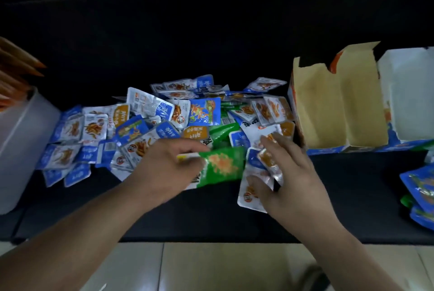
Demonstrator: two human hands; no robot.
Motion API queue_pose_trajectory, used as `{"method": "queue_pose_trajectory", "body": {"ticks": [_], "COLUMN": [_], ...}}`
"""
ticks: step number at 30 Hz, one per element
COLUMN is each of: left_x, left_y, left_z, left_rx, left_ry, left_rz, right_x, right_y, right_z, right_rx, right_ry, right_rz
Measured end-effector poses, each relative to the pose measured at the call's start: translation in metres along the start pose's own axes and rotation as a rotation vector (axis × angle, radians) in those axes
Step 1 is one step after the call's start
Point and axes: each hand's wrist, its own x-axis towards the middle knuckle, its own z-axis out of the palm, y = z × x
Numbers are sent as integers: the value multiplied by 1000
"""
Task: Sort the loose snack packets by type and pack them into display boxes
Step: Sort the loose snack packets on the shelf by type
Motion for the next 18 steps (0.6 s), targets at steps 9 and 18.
{"method": "queue_pose_trajectory", "body": {"ticks": [9, 18], "left_x": [28, 82], "left_y": [-16, -17], "left_z": [26, 57], "left_rx": [66, 893], "left_ry": [212, 63], "left_rz": [207, 284], "right_x": [8, -2], "right_y": [-11, 5], "right_z": [3, -10], "right_rx": [185, 633], "right_ry": [-11, 156], "right_rz": [290, 546]}}
